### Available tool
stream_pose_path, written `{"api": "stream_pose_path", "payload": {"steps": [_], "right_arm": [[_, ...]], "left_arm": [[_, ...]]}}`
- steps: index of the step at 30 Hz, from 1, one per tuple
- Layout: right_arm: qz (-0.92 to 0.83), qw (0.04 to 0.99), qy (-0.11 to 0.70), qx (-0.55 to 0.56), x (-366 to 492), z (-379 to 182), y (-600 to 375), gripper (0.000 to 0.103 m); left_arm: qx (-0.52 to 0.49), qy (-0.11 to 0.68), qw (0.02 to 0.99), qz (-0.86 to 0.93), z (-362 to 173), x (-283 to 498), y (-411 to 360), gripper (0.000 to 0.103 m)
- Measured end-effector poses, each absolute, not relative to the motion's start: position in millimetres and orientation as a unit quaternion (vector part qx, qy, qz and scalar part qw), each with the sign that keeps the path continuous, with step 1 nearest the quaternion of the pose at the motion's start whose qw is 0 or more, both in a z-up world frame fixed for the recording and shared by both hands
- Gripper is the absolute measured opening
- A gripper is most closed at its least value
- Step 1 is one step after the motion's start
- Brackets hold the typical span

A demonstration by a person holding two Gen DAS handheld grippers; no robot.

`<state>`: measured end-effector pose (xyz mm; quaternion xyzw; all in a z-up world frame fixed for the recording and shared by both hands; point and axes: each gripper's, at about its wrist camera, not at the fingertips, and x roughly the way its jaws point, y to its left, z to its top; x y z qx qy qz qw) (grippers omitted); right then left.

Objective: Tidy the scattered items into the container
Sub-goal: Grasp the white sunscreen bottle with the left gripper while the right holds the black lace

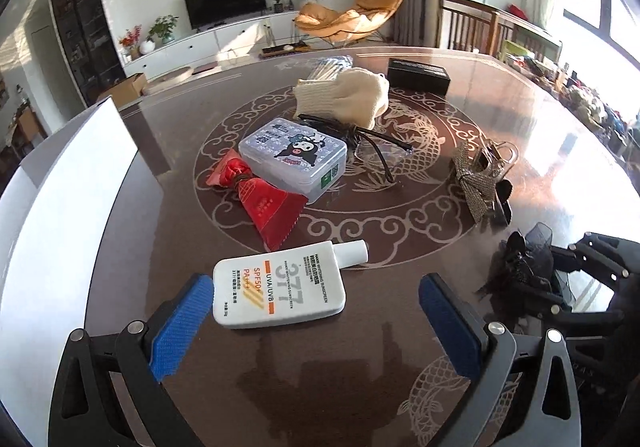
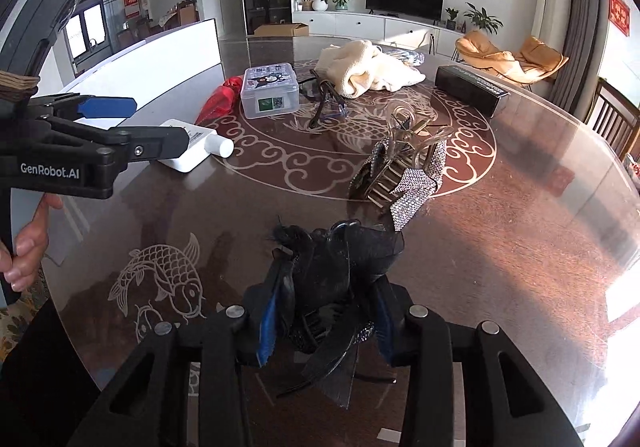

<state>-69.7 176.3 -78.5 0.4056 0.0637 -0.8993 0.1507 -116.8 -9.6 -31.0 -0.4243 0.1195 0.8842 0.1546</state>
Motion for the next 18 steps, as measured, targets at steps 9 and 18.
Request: {"api": "stream_pose_path", "payload": {"steps": [9, 18], "right_arm": [[-0.9, 0.149, 0.063, 0.404, -69, -79, 175, 0.041], [-0.899, 0.151, 0.061, 0.406, -69, -79, 176, 0.041]], "left_arm": [[-0.44, 0.208, 0.249, 0.837, -44, -169, -16, 0.103], [-0.483, 0.209, 0.363, 0.769, -70, -127, 4, 0.103]]}}
